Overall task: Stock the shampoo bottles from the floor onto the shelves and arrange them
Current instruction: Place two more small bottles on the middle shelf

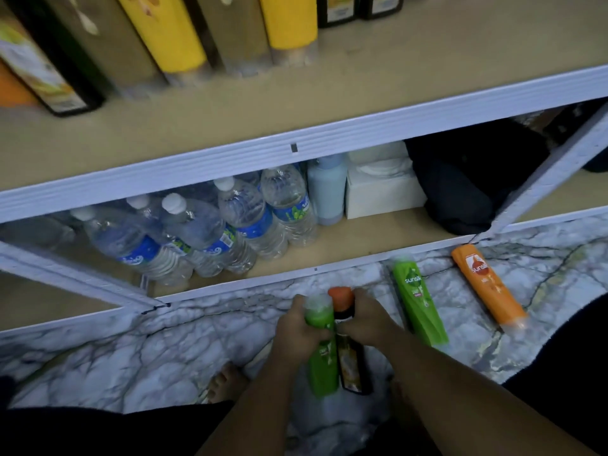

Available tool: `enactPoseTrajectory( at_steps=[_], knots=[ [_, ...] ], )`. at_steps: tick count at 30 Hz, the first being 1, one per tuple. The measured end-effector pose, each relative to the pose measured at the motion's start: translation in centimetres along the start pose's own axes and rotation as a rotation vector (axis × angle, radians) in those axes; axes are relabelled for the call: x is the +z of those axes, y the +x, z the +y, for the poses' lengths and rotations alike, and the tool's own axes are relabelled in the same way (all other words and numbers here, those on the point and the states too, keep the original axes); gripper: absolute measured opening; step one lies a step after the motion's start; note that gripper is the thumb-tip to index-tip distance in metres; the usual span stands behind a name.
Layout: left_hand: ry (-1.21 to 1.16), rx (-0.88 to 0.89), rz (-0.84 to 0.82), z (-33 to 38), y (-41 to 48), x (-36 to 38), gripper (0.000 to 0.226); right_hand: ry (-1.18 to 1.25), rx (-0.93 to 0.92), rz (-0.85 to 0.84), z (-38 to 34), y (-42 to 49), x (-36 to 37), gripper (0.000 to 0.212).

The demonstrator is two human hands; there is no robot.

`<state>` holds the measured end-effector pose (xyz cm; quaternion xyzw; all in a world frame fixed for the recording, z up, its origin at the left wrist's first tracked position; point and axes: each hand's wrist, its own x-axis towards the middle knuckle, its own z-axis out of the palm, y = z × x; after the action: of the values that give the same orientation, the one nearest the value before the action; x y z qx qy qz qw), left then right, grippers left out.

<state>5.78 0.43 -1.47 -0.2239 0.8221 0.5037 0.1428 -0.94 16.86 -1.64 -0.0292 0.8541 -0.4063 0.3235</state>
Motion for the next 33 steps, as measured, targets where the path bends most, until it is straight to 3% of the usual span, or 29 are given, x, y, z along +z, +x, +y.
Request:
enactPoseTrajectory(
  at_steps=[5, 14, 33],
  knots=[
    [0.076, 0.130, 0.009, 0.8, -3.6, -1.8, 0.051, -0.117, -0.105, 0.023, -1.0, -2.8, -0.2, 0.051],
    [0.185, 0.205, 0.086, 1.0, -7.3, -4.1, 0.048, -0.143, -0.220, 0.090, -3.1, -6.3, 0.6, 0.047],
    [0.271, 0.159, 0.019, -0.4, -6.5, -4.7, 0.049, -0.222, -0.290, 0.135, -3.3, -6.1, 2.4, 0.043]
  ],
)
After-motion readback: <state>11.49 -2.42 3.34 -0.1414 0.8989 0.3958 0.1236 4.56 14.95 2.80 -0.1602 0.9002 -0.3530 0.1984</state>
